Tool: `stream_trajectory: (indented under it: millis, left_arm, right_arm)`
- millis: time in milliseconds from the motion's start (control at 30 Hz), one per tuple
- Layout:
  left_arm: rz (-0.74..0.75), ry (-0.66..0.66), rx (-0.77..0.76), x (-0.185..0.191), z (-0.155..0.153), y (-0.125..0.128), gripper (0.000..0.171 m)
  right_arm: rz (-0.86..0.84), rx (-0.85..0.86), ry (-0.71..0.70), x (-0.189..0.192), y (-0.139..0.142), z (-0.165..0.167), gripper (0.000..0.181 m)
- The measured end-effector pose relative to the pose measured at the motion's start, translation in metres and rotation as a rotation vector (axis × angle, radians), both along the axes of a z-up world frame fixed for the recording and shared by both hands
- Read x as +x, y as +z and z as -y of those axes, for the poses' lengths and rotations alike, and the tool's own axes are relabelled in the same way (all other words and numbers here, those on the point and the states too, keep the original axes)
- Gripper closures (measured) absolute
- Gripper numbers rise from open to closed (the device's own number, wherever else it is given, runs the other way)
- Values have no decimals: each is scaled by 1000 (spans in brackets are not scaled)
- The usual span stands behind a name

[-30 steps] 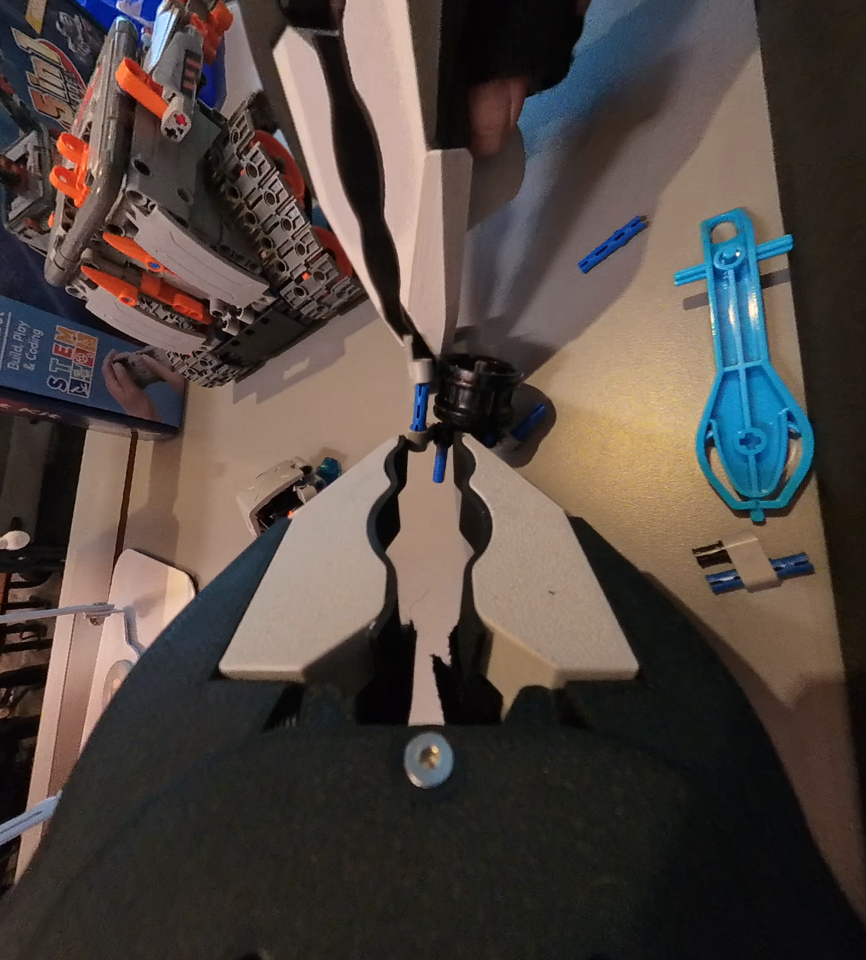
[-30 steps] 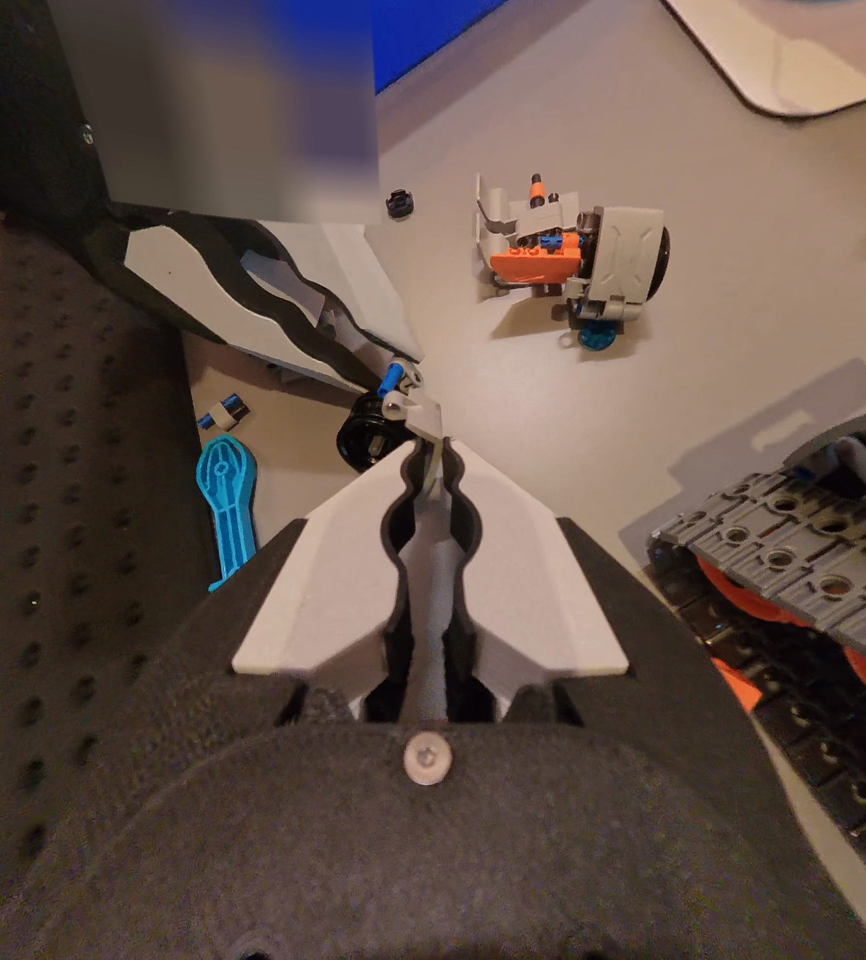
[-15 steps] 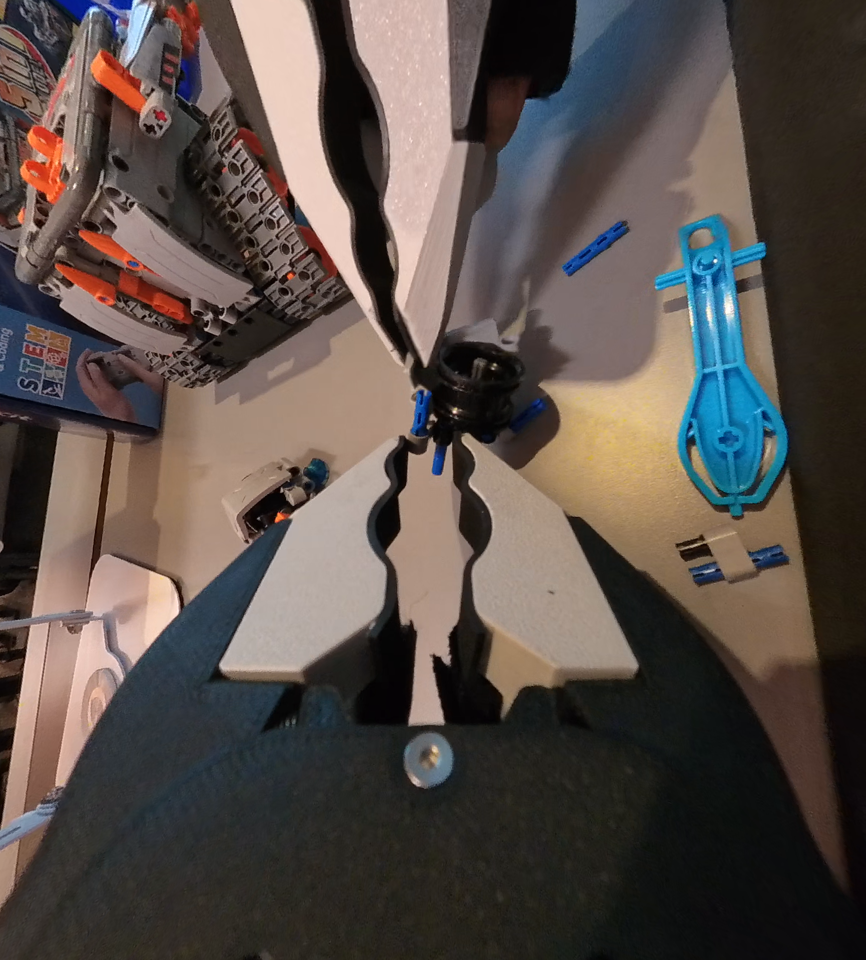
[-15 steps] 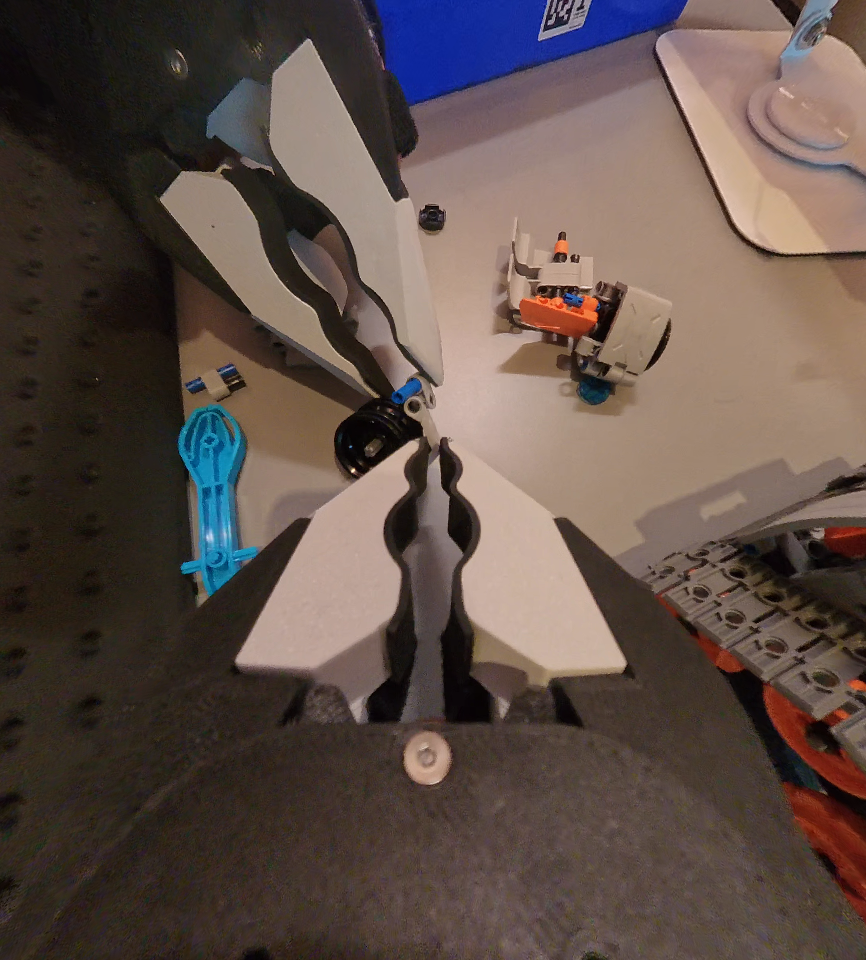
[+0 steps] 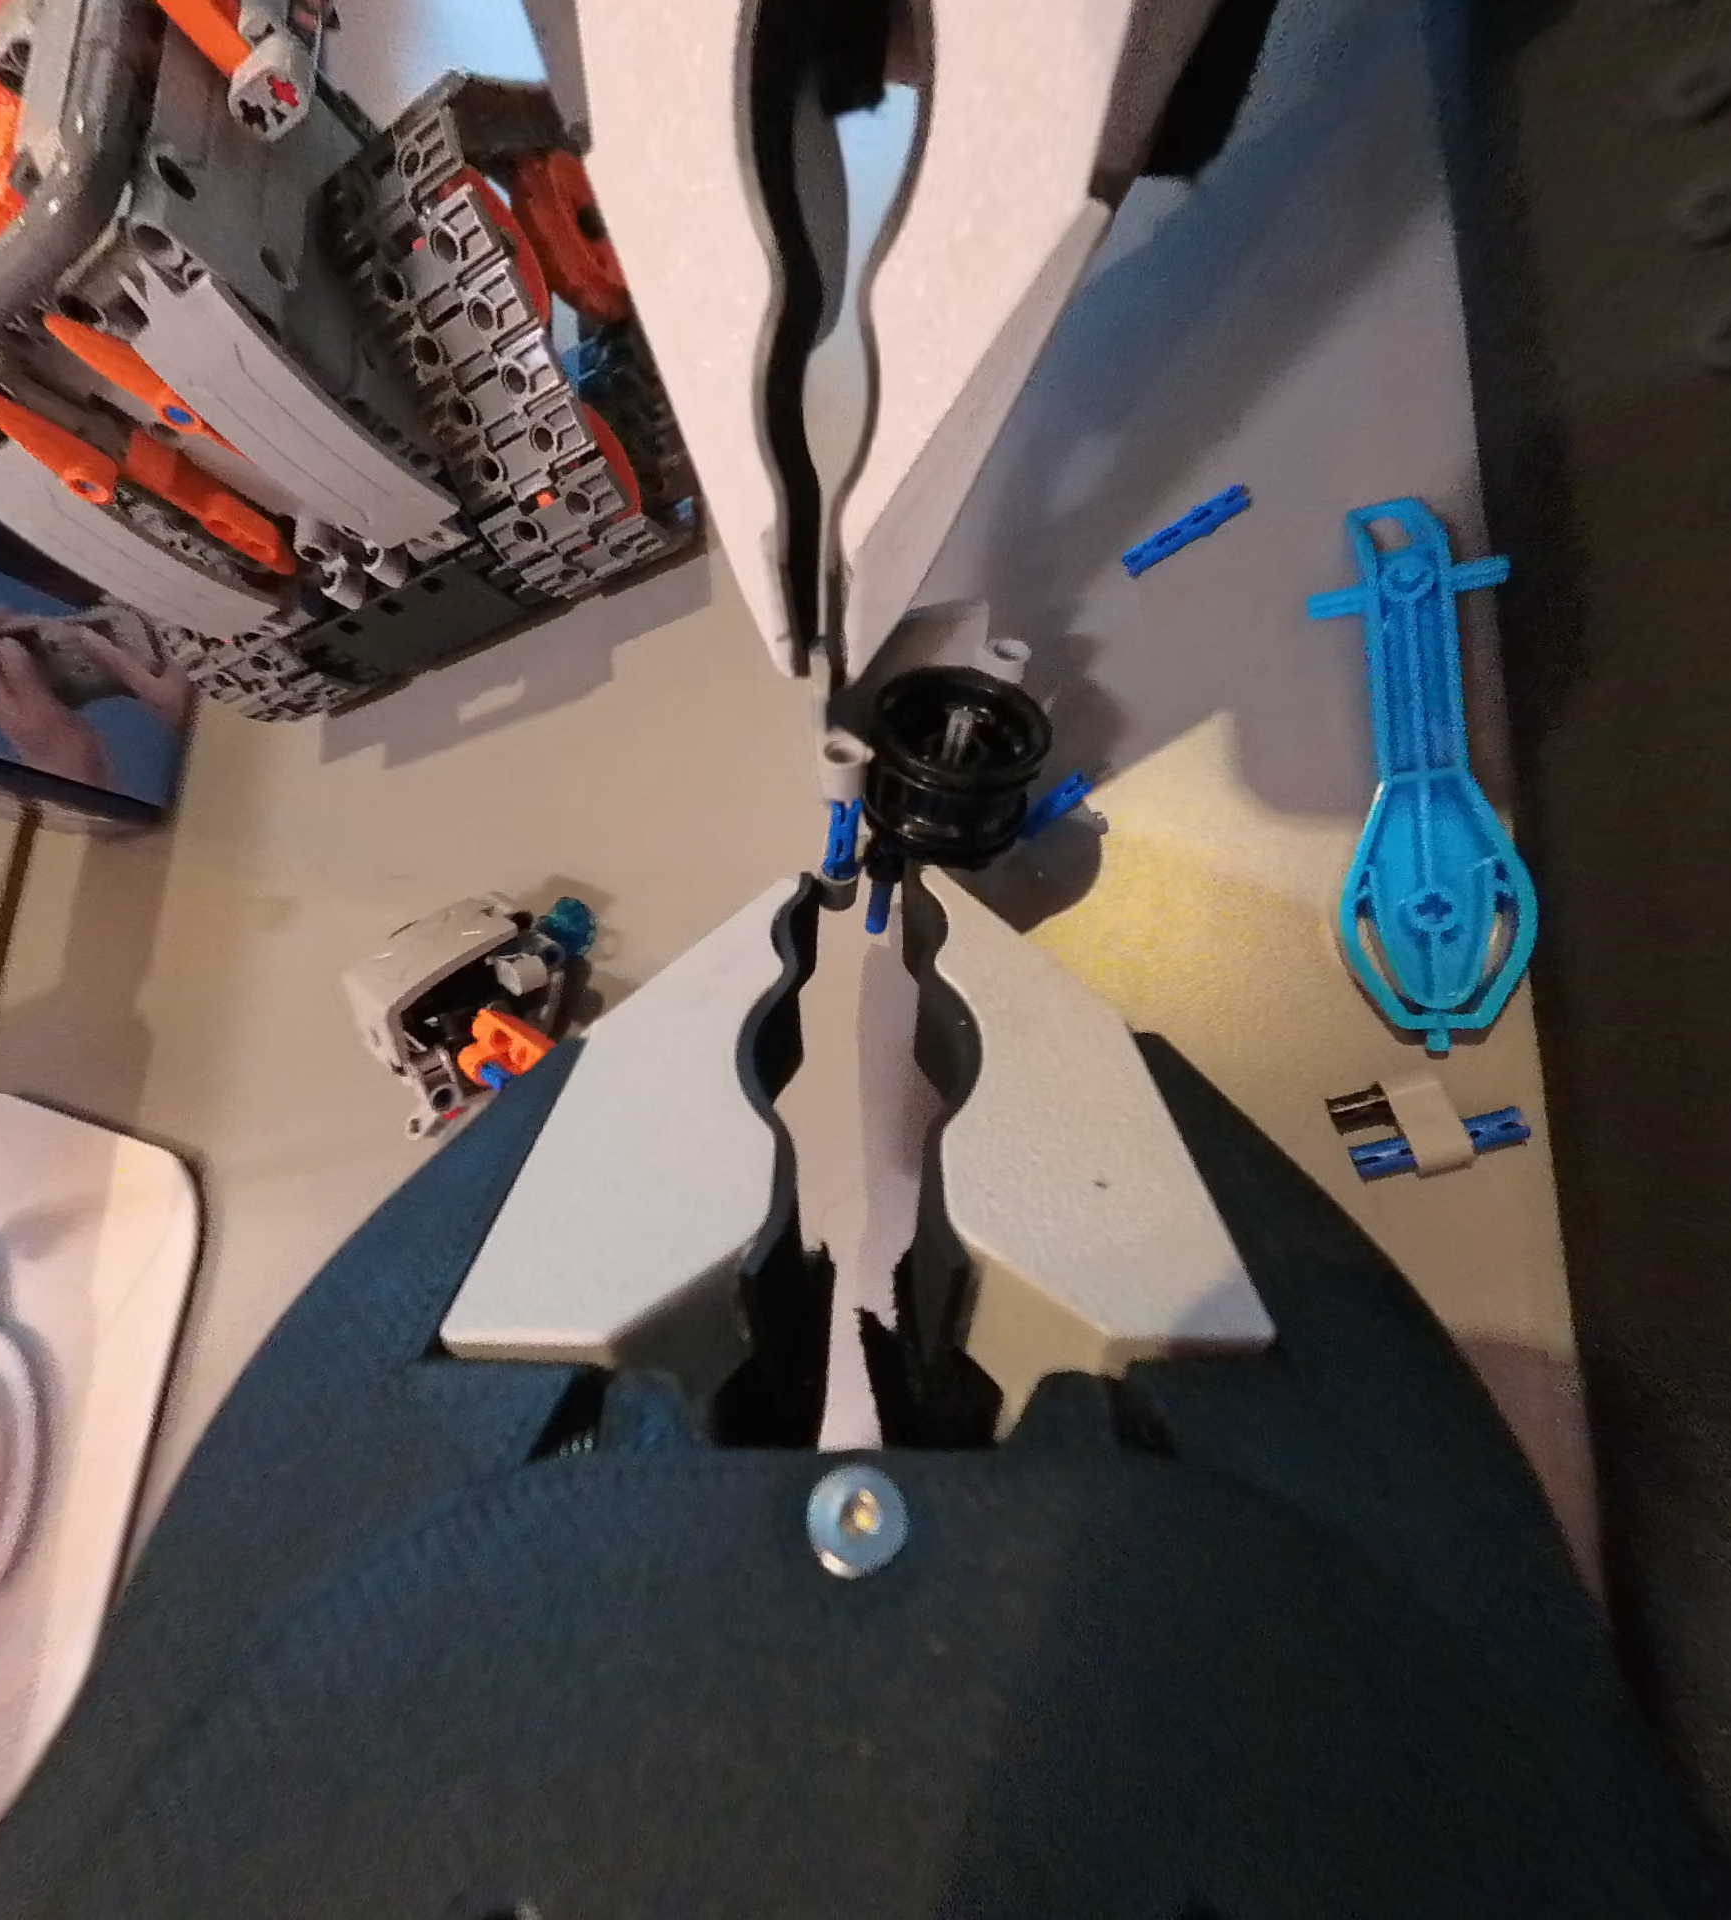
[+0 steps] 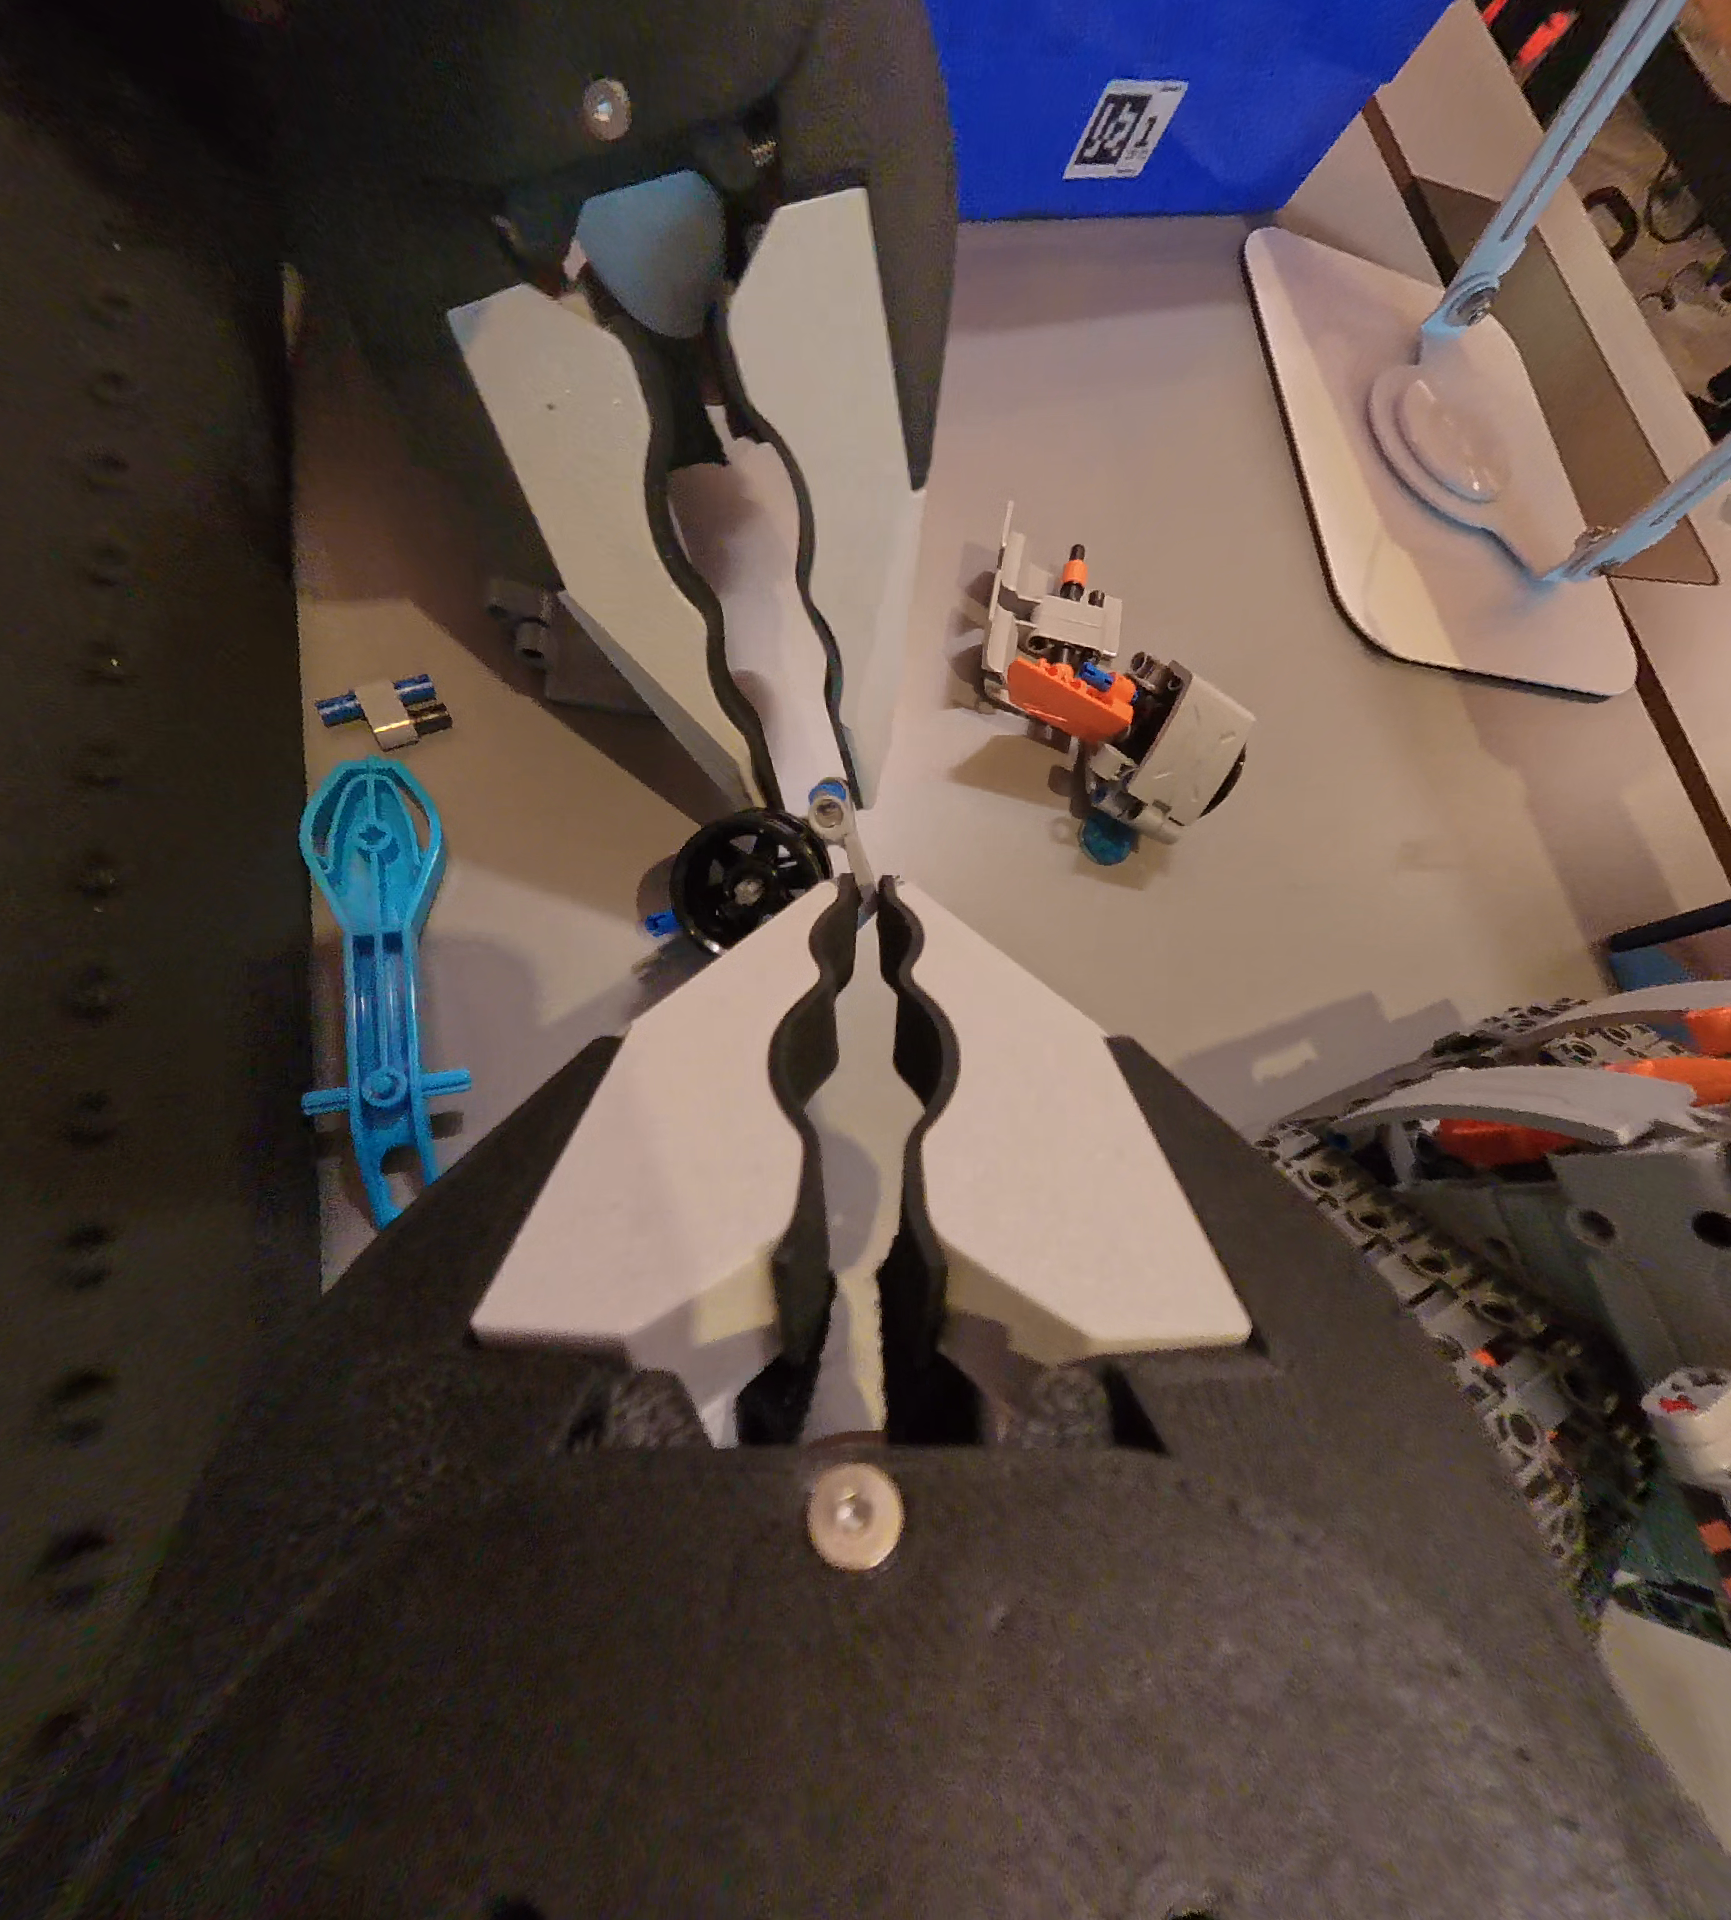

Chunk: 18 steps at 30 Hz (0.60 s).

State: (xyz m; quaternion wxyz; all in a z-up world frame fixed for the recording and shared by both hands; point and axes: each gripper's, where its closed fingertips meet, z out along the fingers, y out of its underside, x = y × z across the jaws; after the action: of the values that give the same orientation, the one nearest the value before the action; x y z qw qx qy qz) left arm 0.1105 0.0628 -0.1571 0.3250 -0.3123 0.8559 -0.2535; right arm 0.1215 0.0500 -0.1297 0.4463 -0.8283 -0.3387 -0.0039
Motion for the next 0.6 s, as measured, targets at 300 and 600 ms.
stream_trajectory:
  millis: [300, 600]
  left_arm:
    - [-76, 11, -90, 0, 0, -4, 159]
    - [-183, 9, -212, -1, 4, -8, 160]
  right_arm:
    - [145, -12, -3, -1, -1, -5, 181]
    - [224, -26, 28, -5, 0, -7, 181]
